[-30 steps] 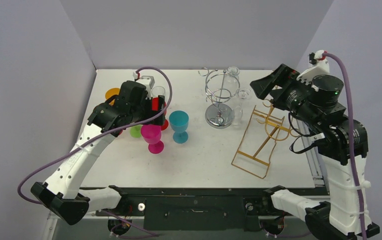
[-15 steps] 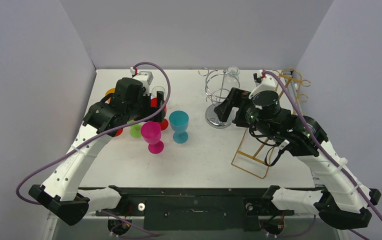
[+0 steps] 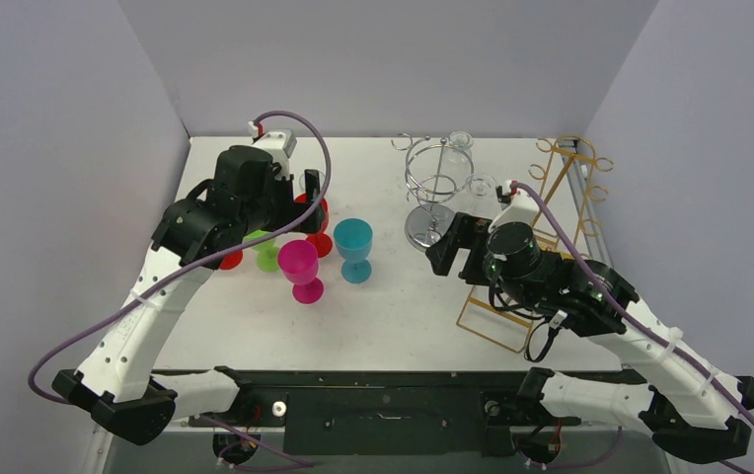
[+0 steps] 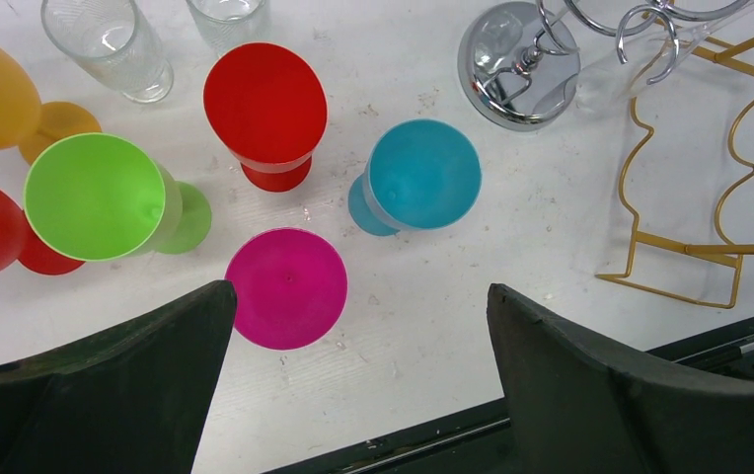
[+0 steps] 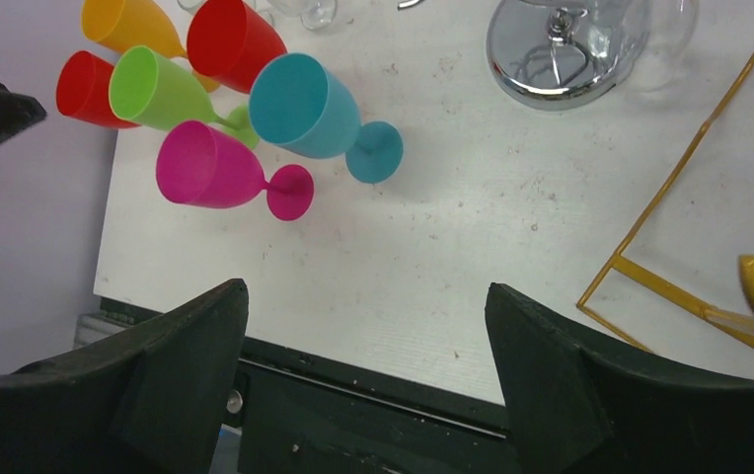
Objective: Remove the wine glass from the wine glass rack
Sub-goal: Adjust the wine rack at the center of the board.
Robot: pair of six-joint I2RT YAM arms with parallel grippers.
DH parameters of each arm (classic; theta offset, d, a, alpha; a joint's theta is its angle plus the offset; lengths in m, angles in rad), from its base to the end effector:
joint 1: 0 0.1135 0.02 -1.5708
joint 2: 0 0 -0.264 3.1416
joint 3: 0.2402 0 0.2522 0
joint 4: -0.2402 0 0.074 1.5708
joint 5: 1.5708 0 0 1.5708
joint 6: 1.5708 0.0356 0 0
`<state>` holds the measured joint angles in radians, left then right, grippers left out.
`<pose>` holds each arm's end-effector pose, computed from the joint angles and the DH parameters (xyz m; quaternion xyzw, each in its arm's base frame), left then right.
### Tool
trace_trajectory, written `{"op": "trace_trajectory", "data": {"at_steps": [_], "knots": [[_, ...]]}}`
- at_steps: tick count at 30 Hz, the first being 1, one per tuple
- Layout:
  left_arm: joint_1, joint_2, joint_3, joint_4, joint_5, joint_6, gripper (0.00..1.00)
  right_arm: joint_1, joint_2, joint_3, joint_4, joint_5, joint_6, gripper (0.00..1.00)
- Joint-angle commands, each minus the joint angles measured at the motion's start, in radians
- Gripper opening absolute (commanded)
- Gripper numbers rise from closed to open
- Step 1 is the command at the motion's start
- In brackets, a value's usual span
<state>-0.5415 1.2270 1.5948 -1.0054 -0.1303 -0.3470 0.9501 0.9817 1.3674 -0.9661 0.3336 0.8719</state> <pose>0.1959 -0.1124 0.4411 0.0574 0.8898 -0.1404 0.4303 0.1070 0.1297 0.4217 0.0449 0.8701 0.2807 0.4027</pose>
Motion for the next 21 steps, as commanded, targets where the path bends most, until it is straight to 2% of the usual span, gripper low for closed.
{"op": "trace_trajectory", "data": {"at_steps": [1, 11, 21], "knots": [[-0.003, 0.000, 0.058, -0.005, -0.006, 0.003, 0.96, 0.053, -0.030, -0.065, 0.022, 0.074, 0.050, 0.85], [-0.011, 0.005, 0.064, -0.006, -0.003, -0.011, 0.96, 0.151, -0.051, -0.243, 0.067, 0.154, 0.137, 0.85], [-0.011, 0.017, 0.081, -0.007, -0.007, -0.032, 0.96, 0.305, 0.055, -0.382, 0.177, 0.335, 0.245, 0.85]]}}
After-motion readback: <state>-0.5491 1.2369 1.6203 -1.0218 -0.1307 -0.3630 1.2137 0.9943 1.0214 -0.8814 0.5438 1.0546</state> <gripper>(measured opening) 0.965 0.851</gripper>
